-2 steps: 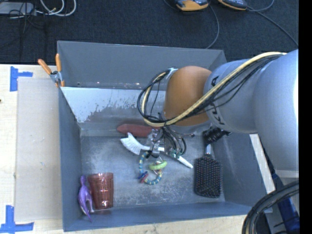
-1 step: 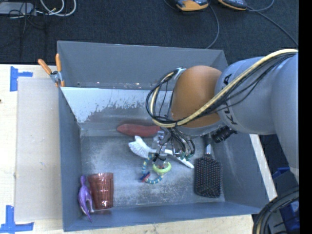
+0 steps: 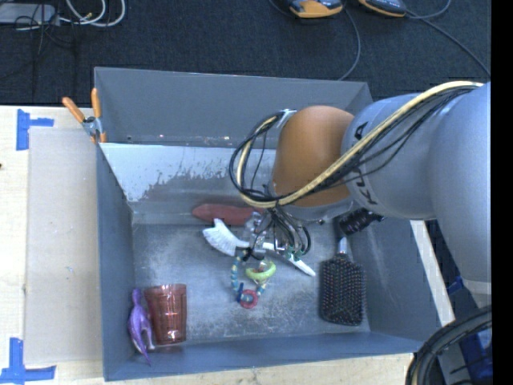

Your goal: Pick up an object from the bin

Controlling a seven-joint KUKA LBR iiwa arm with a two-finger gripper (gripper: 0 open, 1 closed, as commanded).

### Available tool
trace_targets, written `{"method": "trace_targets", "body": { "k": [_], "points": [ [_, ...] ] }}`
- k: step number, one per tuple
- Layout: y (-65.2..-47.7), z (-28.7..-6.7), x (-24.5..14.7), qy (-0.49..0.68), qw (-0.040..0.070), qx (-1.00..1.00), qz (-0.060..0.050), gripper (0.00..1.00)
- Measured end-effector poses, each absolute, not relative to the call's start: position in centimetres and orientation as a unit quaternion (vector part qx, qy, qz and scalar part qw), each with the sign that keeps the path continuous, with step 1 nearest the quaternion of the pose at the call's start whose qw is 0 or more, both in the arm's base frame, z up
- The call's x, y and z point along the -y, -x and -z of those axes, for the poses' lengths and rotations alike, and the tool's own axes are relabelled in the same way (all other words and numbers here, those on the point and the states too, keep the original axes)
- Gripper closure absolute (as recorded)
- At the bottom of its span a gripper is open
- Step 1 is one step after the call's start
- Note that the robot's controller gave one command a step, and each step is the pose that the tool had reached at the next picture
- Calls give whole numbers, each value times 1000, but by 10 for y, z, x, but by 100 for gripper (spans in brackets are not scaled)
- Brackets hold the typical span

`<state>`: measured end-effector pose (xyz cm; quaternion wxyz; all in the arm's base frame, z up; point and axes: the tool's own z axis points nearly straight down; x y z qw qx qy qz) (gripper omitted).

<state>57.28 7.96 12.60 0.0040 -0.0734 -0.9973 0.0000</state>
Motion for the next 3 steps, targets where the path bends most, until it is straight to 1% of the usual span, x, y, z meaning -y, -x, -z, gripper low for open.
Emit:
{"method": "trace_targets", "body": {
  "k": [1, 2, 3],
  "points": [
    [-579, -176, -75, 75, 8, 997, -1, 100],
    [-583, -176, -62, 69, -3, 998, 1, 100],
    [-583, -135, -63, 79, 10, 997, -1, 100]
  ]
}}
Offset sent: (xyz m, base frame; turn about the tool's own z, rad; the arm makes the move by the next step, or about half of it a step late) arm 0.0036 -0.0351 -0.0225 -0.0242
